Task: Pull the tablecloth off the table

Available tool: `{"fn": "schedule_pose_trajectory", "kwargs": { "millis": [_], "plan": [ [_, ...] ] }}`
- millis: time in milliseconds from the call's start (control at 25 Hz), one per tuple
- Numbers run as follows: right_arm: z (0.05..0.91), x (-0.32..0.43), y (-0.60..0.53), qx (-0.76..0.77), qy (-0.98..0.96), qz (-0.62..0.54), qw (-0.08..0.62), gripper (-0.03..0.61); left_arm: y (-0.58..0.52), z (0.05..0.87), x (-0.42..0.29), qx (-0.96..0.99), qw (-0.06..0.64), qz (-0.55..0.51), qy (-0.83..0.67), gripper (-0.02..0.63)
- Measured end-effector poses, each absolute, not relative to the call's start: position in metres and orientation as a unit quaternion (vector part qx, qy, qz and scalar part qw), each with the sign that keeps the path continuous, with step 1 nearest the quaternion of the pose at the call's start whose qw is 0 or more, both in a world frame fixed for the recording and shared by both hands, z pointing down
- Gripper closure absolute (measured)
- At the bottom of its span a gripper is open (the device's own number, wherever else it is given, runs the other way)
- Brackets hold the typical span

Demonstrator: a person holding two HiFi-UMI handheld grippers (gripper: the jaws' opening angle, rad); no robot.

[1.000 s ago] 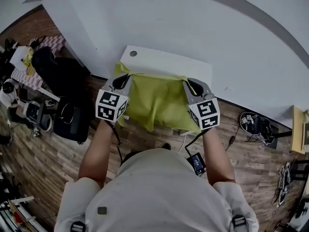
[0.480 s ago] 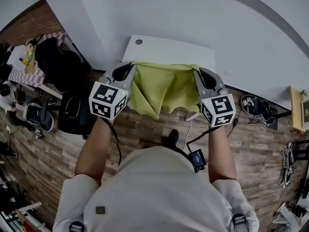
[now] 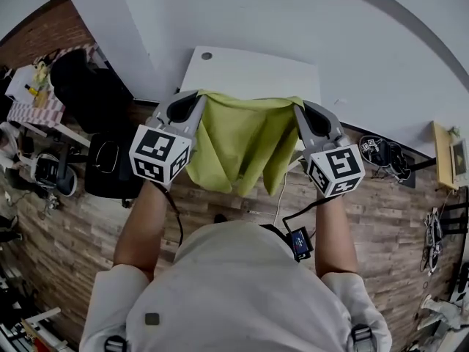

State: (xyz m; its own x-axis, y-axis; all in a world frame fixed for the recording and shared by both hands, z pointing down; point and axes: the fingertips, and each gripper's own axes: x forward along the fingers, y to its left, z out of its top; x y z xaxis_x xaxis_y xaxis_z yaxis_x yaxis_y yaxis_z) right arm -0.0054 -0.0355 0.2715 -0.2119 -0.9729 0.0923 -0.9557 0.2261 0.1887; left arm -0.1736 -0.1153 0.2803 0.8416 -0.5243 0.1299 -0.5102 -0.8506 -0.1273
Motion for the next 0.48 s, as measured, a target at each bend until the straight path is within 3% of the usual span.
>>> {"fn": "schedule_pose_trajectory", "kwargs": {
  "millis": [480],
  "plan": [
    [0.261, 0.024, 0.030, 0.582, -0.808, -0.052, 0.079, 0.561, -0.037, 0.268, -0.142, -0.947, 0.044, -0.064, 0.311, 0.611]
  ]
}}
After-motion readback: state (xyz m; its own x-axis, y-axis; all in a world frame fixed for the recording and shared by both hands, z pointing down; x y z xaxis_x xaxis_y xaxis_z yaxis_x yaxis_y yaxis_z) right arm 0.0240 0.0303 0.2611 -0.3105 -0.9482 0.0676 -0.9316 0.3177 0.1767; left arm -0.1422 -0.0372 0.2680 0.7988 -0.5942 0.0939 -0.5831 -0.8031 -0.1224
